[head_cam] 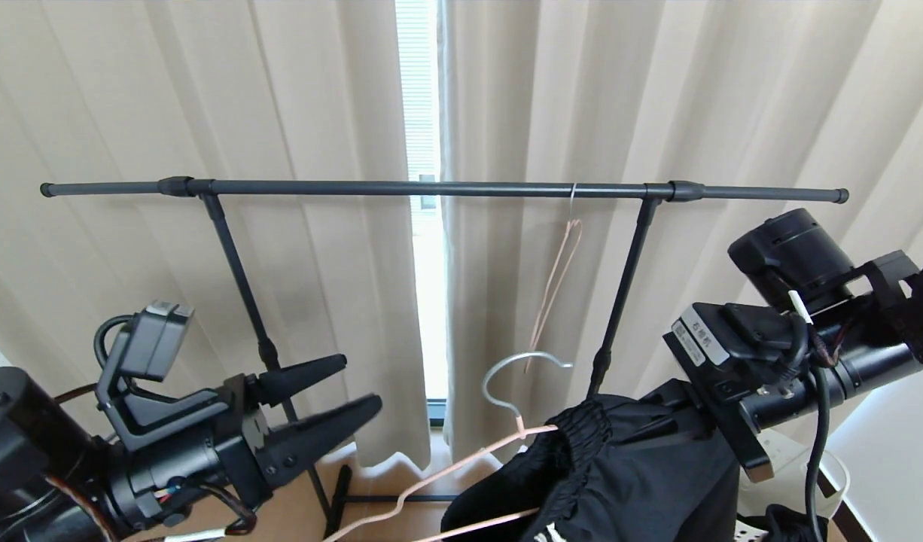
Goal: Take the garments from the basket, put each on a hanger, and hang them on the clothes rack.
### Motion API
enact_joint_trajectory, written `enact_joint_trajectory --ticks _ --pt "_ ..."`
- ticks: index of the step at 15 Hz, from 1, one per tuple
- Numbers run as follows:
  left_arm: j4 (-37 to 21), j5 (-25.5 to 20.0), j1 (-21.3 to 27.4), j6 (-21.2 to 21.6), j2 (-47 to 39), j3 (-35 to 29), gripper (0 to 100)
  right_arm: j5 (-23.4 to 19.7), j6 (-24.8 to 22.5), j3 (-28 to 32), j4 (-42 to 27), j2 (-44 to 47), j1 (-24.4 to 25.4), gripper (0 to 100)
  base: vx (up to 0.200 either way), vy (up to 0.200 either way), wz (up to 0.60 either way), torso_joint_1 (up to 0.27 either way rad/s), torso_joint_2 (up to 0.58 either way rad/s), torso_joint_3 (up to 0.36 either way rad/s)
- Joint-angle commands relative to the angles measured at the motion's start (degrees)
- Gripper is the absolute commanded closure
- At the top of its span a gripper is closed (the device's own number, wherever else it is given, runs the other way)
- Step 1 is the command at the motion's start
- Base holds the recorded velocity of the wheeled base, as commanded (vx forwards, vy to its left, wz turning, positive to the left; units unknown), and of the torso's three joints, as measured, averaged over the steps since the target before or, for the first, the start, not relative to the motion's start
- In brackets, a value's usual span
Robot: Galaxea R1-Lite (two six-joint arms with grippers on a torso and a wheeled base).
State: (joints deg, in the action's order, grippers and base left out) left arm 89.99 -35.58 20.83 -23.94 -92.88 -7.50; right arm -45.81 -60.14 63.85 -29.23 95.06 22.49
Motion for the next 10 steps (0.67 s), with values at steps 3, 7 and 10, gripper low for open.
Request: enact_joint_trajectory --ticks 3,7,10 --pt "0.01 -5.37 -7.74 -10.34 -11.45 -5.42 0 -7.98 -0.07 -8.40 6.03 -4.27 -4.12 100 0.000 0.000 0.00 0.000 0.00 0.000" --pt "-0.17 -5.37 -4.75 -9.90 -14.43 -7.62 0 -10.97 0.02 -10.42 10.86 -5.85 -7.20 100 0.000 0.000 0.00 0.000 0.00 0.000" --pt "-12.65 -5.11 -1.41 -5.33 -12.06 -9.73 0 -11.49 0.02 -11.38 10.78 -8.67 -7.20 100 0.000 0.000 0.00 0.000 0.00 0.000"
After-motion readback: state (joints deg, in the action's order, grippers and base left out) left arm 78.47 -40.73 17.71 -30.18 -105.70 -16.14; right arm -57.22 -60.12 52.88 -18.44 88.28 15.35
